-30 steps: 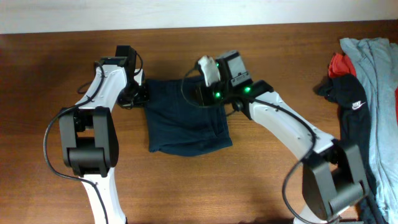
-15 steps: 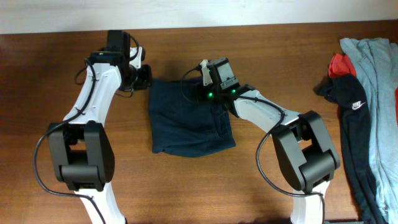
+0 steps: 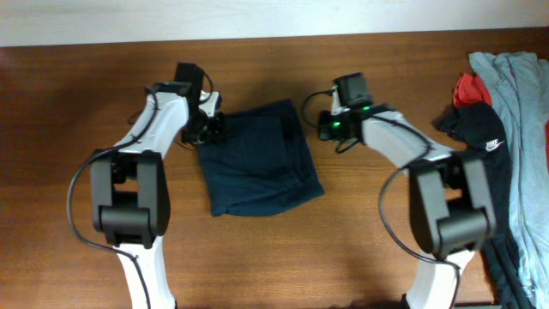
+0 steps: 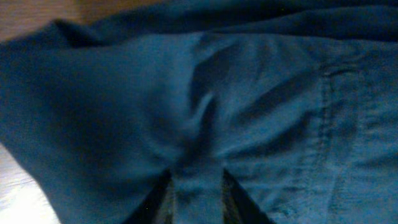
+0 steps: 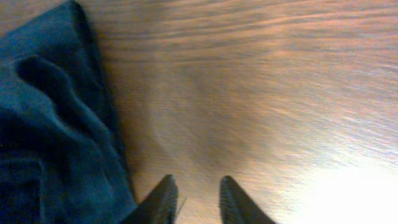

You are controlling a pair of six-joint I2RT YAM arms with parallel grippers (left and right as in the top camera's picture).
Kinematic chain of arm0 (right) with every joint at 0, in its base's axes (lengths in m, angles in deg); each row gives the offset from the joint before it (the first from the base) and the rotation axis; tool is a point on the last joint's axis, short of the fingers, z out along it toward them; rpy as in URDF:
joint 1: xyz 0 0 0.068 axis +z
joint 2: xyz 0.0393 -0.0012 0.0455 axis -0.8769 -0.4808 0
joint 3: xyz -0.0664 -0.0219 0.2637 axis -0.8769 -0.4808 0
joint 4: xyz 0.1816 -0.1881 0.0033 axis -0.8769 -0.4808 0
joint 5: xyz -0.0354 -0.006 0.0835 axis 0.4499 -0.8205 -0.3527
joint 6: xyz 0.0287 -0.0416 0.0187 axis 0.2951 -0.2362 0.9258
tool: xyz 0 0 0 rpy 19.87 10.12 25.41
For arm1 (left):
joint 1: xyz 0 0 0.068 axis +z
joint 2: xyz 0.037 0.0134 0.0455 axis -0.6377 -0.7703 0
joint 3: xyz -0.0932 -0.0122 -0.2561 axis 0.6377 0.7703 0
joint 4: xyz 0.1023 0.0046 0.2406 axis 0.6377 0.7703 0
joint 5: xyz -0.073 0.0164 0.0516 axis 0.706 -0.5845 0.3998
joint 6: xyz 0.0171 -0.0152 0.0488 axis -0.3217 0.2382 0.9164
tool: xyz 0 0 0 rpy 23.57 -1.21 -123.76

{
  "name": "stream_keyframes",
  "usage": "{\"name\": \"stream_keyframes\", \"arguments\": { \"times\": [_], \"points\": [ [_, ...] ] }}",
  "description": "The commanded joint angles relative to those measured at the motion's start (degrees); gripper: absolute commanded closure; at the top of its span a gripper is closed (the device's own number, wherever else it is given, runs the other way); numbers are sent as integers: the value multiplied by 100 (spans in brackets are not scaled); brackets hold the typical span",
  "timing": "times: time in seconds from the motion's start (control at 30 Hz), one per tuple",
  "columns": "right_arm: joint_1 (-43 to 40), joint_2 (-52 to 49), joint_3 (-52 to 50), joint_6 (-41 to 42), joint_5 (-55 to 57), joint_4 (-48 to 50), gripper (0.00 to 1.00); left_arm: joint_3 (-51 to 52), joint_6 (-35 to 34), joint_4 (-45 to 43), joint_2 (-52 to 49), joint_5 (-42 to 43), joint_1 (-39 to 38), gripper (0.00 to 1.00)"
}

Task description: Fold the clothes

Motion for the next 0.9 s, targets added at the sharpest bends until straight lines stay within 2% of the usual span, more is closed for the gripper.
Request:
{"name": "stream_keyframes", "arguments": {
  "times": [0.0,0.07,0.13,0.23,0.37,0.47,0.6,0.77,0.87],
  "points": [
    [-181,1139,39,-540,-903,-323,66,-785,444,584,852,-131,297,60],
    [-238,1543,39,-745,-1019,-568,59,-979,483,817,1106,-260,372,45],
    [-238,2063,39,-820,-1040,-911,56,-1058,479,1067,1484,-319,505,22],
    [-238,2564,39,-817,-1043,-1296,53,-1058,391,1473,1746,-317,638,7],
    [-238,2992,37,-815,-1043,-1792,48,-868,271,1934,1703,-243,671,4],
    [-238,3097,37,-820,-1040,-2159,45,-105,216,1705,1681,94,671,4],
    [-238,3084,35,-822,-1010,-2396,45,1375,-42,586,1681,505,678,4],
    [-238,3084,35,-822,-973,-2393,45,2376,-146,-525,1681,844,654,4],
    [-238,3084,33,-822,-970,-2396,45,2726,-374,-905,1681,1021,647,5]
  ]
}}
